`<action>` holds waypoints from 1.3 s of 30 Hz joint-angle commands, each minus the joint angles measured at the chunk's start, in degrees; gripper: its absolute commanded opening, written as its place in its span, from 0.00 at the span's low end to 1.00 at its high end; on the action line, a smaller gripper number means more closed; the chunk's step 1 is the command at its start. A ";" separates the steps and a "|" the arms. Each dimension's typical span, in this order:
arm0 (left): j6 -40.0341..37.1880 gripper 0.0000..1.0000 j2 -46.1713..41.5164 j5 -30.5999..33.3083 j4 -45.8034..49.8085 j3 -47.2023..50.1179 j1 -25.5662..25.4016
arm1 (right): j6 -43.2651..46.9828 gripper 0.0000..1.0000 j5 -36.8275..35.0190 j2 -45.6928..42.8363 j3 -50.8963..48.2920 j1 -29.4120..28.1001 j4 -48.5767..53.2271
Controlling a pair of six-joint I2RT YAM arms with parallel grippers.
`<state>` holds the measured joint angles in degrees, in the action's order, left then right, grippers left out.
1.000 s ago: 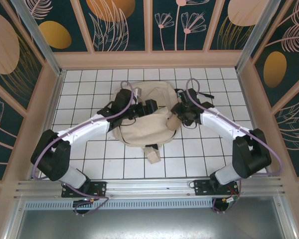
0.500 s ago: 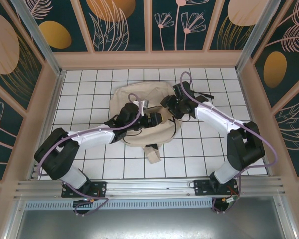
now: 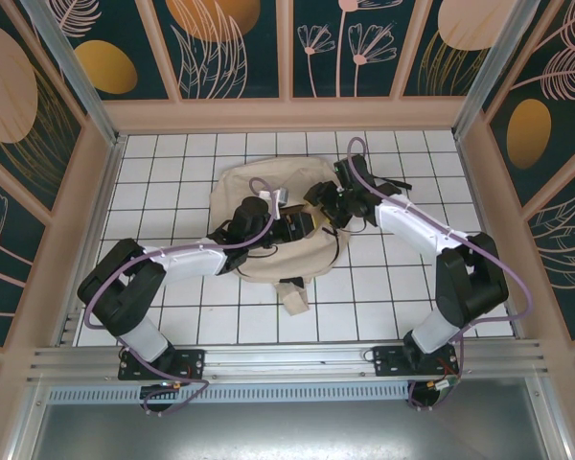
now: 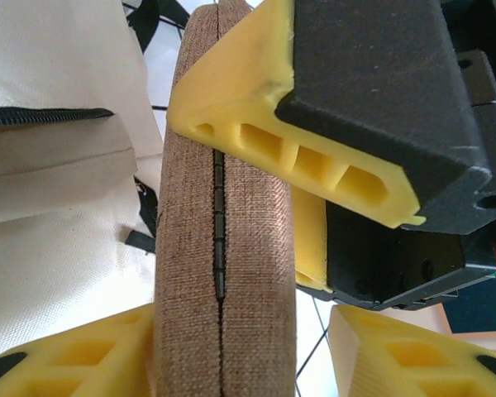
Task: Pack the student bag
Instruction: Pick up the glasses case from the bottom-right of the table.
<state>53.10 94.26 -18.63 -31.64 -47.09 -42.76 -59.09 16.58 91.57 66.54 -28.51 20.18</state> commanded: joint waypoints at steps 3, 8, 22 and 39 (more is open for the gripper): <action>1.43 0.43 0.49 1.42 -4.13 -1.44 -0.22 | -0.88 0.60 2.89 -0.07 -0.23 0.48 -2.85; 2.25 0.33 -0.42 2.88 -3.78 -1.42 -0.24 | 0.69 0.73 3.71 -0.57 -0.92 1.70 -3.27; 11.05 0.28 -4.34 -0.14 -7.45 -0.92 2.97 | 2.22 0.99 19.32 -17.31 -20.43 12.87 -32.14; 30.17 0.27 -8.20 -8.01 -16.17 -1.89 5.76 | -17.10 0.85 27.81 -15.65 -28.81 8.37 -71.03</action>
<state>78.76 87.72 -24.16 -41.71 -47.79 -37.36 -73.49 42.78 74.56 36.38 -19.44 -43.86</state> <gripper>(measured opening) 0.313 0.854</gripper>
